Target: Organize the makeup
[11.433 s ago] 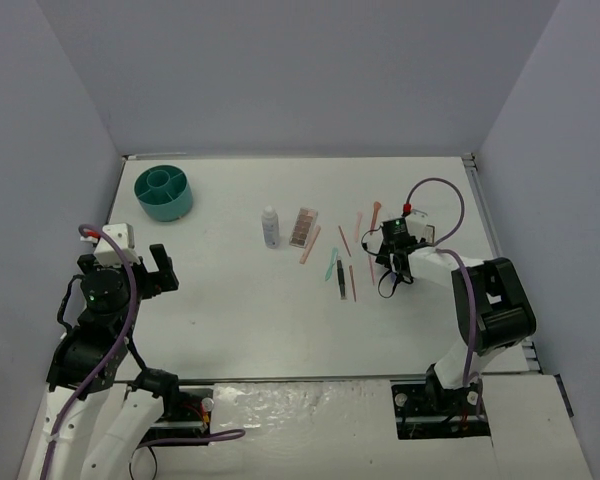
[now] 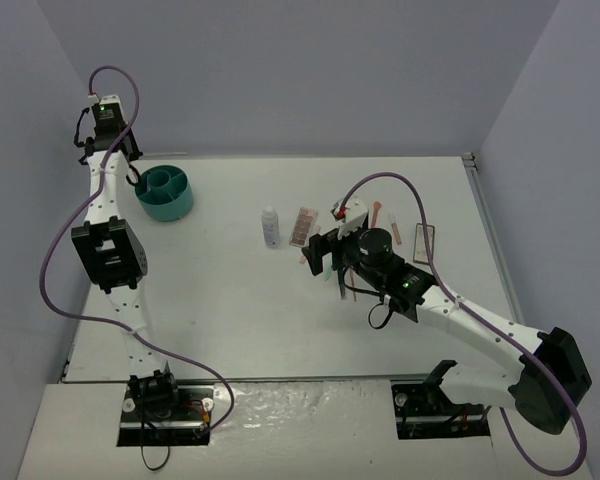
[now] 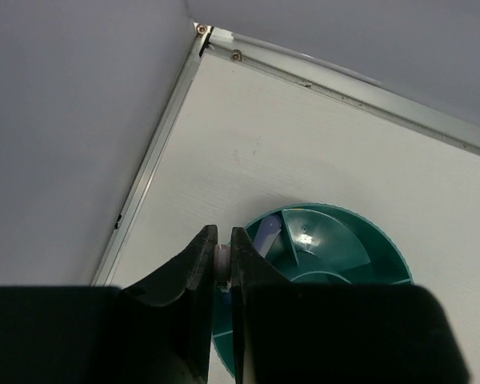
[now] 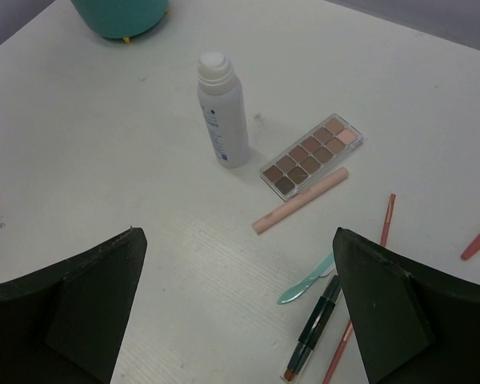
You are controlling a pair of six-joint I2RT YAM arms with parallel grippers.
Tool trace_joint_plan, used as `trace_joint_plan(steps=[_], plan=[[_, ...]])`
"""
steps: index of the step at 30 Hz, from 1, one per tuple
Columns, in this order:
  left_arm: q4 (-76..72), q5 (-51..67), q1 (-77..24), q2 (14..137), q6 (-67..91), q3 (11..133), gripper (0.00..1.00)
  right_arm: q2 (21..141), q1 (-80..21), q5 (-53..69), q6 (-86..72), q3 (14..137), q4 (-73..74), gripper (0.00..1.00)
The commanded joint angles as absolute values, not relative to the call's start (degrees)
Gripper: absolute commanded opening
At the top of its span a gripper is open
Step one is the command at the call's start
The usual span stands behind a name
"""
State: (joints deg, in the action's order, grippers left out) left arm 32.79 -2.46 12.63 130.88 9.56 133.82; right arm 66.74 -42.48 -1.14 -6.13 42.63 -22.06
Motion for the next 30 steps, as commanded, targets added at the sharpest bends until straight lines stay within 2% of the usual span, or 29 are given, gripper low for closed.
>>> trace_joint_plan(steps=[1, 3, 5, 8, 12, 17, 22, 24, 27, 30], plan=[[29.9, -0.3, 13.1, 129.5, 8.8, 136.2, 0.00, 67.6, -41.9, -0.6, -6.2, 43.2, -26.2, 1.00], [30.5, -0.3, 13.1, 130.5, 8.9, 136.1, 0.00, 67.7, -41.9, -0.6, -6.2, 43.1, -26.4, 1.00], [30.9, -0.3, 13.1, 131.2, 9.0, 136.1, 0.05, 67.9, -41.8, -0.6, -6.2, 43.0, -26.5, 1.00], [31.4, -0.2, 13.1, 131.6, 8.9, 135.8, 0.26, 67.9, -41.7, -0.6, -6.3, 42.9, -26.4, 1.00], [31.7, -0.4, 13.1, 130.1, 8.7, 134.5, 0.44, 67.8, -41.7, -0.7, -6.8, 42.7, -26.3, 1.00], [31.2, -0.3, 13.1, 125.5, 9.7, 131.3, 0.53, 67.4, -41.7, -2.1, -7.8, 43.5, -24.1, 1.00], [32.1, -0.9, 13.1, 115.4, 13.8, 126.6, 0.60, 67.6, -41.4, -7.4, -10.4, 43.8, -19.4, 0.99], [33.0, -0.7, 13.1, 111.2, 17.1, 124.2, 0.66, 68.9, -41.3, -9.3, -12.7, 43.8, -17.4, 0.98], [32.3, 2.4, 12.8, 102.3, 20.2, 117.4, 0.71, 70.5, -41.1, -11.4, -15.9, 43.8, -15.5, 0.96], [31.4, 7.4, 11.4, 93.3, 22.9, 109.7, 0.81, 74.5, -41.0, -12.1, -20.3, 44.0, -14.9, 0.92]])
